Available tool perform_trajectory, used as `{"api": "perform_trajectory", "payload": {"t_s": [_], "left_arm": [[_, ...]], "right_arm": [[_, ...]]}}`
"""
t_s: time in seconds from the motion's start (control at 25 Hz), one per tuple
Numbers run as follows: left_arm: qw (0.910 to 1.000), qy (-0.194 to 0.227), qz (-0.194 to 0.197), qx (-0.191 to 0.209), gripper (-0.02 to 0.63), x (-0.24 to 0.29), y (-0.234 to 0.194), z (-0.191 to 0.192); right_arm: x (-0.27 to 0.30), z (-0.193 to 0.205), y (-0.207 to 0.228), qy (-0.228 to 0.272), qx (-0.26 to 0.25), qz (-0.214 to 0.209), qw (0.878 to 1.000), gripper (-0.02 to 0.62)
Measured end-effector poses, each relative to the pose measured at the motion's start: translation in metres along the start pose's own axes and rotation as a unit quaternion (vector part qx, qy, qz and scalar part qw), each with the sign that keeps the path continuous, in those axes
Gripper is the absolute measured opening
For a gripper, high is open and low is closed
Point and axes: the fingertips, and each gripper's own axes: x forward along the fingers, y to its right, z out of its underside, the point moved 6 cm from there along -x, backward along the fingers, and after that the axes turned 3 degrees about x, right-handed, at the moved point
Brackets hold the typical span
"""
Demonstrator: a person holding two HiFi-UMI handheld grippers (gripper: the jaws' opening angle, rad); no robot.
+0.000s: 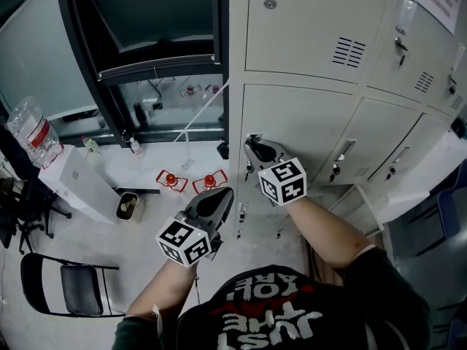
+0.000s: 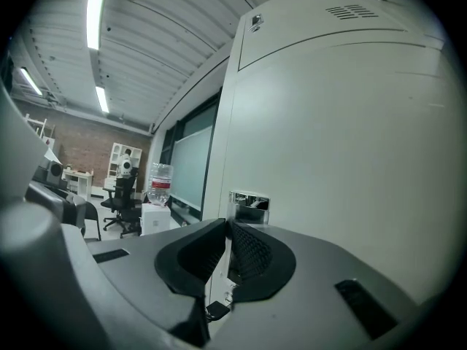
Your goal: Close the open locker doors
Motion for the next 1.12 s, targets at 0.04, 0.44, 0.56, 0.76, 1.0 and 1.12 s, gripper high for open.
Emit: {"api": "perform_trajectory", "payload": {"t_s": [0.04,0.44,0.56,0.76,1.0,1.12], "left_arm": [[1.0000,0.000,-0.001,-0.001,0.008,-0.001,-0.001,0.000],[0.9999,-0.006,-0.007,-0.010,0.008,-0.002,-0.003,0.007],[0.9999,-0.007,-0.009,-0.010,0.008,-0.004,-0.002,0.008],[0.9998,-0.007,-0.014,-0.011,0.008,-0.008,-0.001,0.008],[0.9997,-0.009,-0.018,-0.015,0.008,-0.013,0.000,0.010],[0.9997,-0.009,-0.020,-0.015,0.008,-0.014,0.001,0.010]], "right_arm": [[0.000,0.000,0.000,0.001,0.000,0.000,1.000,0.054],[0.000,0.000,0.001,0.006,0.009,-0.007,1.000,0.052],[-0.001,0.000,0.001,0.004,0.010,-0.004,1.000,0.052],[-0.004,0.000,-0.002,0.003,0.010,-0.005,1.000,0.054],[-0.005,0.000,-0.002,0.002,0.009,-0.010,1.000,0.054],[-0.005,0.000,-0.002,0.004,0.010,-0.008,1.000,0.054]]}}
